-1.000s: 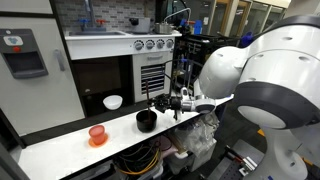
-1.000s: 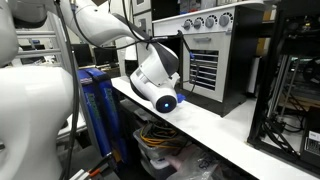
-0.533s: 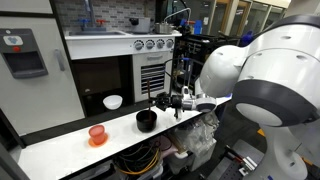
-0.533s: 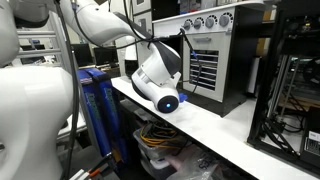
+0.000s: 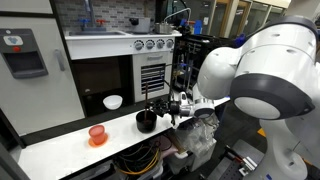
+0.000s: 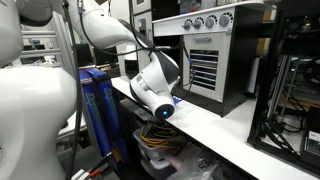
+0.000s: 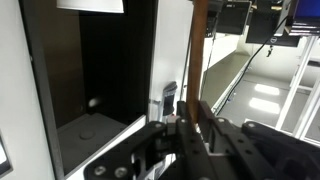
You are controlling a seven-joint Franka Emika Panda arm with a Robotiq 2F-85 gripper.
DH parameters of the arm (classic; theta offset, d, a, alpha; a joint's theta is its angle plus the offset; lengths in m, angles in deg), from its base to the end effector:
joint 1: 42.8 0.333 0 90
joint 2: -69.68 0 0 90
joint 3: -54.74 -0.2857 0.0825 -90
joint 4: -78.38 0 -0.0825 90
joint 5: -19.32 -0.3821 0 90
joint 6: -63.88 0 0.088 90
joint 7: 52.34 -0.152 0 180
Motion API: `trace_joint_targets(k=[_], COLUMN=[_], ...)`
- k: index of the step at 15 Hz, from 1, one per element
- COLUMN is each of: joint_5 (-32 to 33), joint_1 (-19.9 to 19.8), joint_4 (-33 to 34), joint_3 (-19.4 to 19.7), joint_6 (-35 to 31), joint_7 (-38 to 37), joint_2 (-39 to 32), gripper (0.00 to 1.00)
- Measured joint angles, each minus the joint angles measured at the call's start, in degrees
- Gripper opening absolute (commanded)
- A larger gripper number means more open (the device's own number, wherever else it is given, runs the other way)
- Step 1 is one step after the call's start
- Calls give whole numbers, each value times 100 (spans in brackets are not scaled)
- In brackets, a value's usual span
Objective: Use the wooden spoon to mix the contents of the black cup then place the spoon on the counter
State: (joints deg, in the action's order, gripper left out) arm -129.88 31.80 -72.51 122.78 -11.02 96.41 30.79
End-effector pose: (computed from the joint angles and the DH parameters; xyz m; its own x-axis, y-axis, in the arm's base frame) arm 0.4651 0.1000 0.1855 -0.1062 0.0018 0.9943 0.7910 -0.6058 0.0856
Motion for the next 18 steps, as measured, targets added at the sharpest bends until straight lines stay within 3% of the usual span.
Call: trace_joint_targets(k=[8,14,18], joint_5=[0,45,31], joint_1=[-476,-805,-914], joint_4=[66,88,158], joint_3=[-192,-684,-802], joint_6=[528,468,468], joint_7=[0,0,0], joint_2=[6,18,41], gripper=[4,4,4])
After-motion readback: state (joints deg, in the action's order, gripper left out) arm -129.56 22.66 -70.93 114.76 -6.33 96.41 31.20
